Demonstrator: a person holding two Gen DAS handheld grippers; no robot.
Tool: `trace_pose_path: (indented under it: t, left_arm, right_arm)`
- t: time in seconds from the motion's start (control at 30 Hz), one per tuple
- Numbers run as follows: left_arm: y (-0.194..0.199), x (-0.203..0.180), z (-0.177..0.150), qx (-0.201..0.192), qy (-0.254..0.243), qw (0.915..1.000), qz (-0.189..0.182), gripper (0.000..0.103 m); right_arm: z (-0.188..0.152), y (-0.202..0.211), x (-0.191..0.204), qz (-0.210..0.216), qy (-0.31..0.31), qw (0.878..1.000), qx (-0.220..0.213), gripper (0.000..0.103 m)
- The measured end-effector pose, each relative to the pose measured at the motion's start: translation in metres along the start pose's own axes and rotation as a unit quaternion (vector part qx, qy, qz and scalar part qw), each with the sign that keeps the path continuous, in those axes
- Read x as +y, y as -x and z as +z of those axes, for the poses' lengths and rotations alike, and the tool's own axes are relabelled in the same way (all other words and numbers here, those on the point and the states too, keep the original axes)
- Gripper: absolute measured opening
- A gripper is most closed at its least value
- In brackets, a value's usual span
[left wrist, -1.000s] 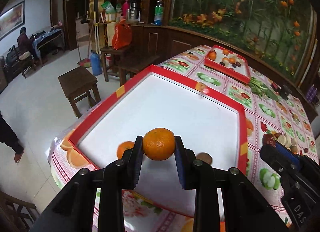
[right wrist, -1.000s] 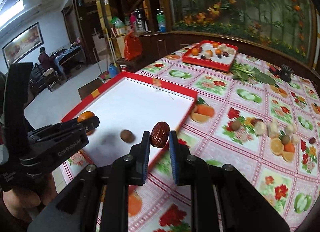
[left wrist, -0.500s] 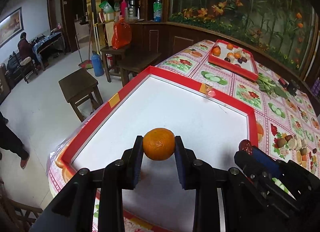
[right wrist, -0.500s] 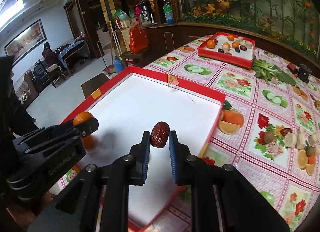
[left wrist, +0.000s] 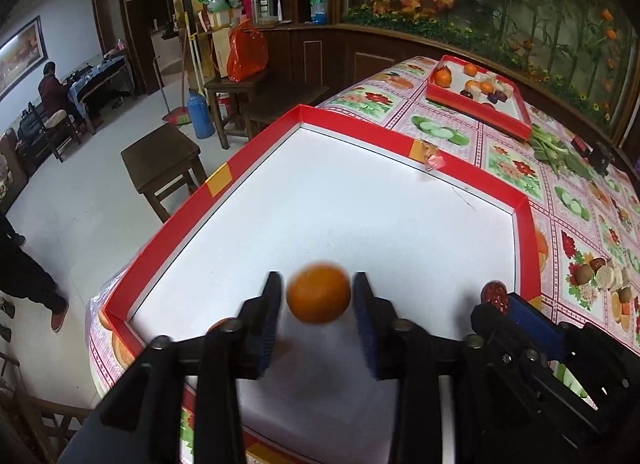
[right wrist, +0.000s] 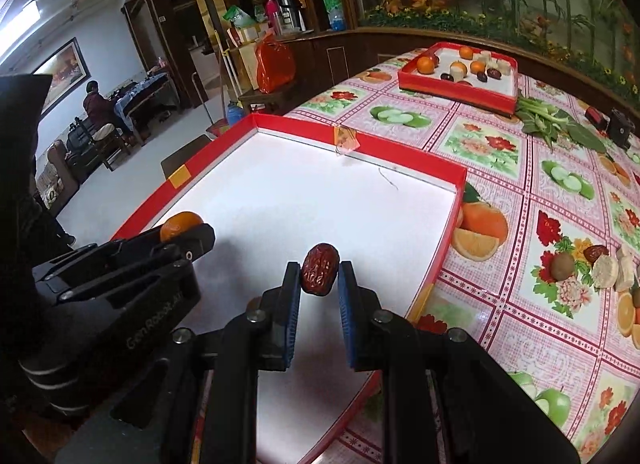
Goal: Organize fruits
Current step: 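Carry the orange and red date over the white tray and release both, then grasp a beige cut piece with the right tool while the left tool grasps another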
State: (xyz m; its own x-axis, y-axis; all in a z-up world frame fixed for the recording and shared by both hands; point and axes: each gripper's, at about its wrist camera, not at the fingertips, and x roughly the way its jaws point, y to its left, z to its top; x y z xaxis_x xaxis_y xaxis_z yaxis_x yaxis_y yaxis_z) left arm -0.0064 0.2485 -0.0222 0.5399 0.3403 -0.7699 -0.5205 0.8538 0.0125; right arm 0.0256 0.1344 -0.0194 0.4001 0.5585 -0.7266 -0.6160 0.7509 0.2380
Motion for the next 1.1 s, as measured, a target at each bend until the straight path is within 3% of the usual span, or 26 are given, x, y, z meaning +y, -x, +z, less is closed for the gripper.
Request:
trace_pose_path:
  t: [0.03, 0.13, 0.27, 0.33, 0.4, 0.57, 0.7, 0.9, 1.1]
  left_arm:
    - [0.002, 0.001, 0.000, -0.003, 0.002, 1.0000, 0.009, 0.061]
    - [0.011, 0.008, 0.000, -0.021, 0.017, 0.9994, 0.020, 0.078]
    - [0.020, 0.007, -0.001, -0.024, 0.018, 0.9995, 0.008, 0.079]
    - [0.026, 0.003, -0.002, -0.032, 0.014, 0.9994, 0.004, 0.079]
    - [0.035, -0.006, -0.005, -0.041, 0.009, 0.9991, -0.007, 0.079]
    - [0.049, -0.036, -0.012, -0.059, -0.010, 0.9970, -0.048, 0.079]
    - [0.058, -0.071, -0.023, -0.063, -0.053, 0.9936, -0.077, 0.079]
    - [0.059, -0.097, -0.033, -0.056, -0.084, 0.9900, -0.098, 0.079]
    - [0.062, -0.106, -0.034, -0.058, -0.088, 0.9887, -0.107, 0.079]
  right_arm:
    - [0.000, -0.002, 0.000, -0.002, 0.000, 1.000, 0.002, 0.022]
    - [-0.001, -0.003, 0.001, -0.006, -0.001, 1.000, 0.005, 0.022]
    - [-0.001, 0.005, -0.005, -0.011, -0.006, 1.000, -0.003, 0.035]
    - [-0.002, 0.013, -0.013, -0.017, -0.015, 1.000, -0.012, 0.057]
    - [-0.004, 0.026, -0.019, -0.019, -0.016, 0.999, -0.027, 0.068]
    - [-0.016, 0.064, -0.049, -0.048, -0.015, 0.997, -0.064, 0.068]
    - [-0.034, 0.085, -0.114, -0.119, -0.055, 0.989, -0.071, 0.069]
    - [-0.040, 0.079, -0.201, -0.180, -0.121, 0.975, -0.043, 0.068]
    - [-0.023, 0.065, -0.222, -0.204, -0.119, 0.971, -0.034, 0.066]
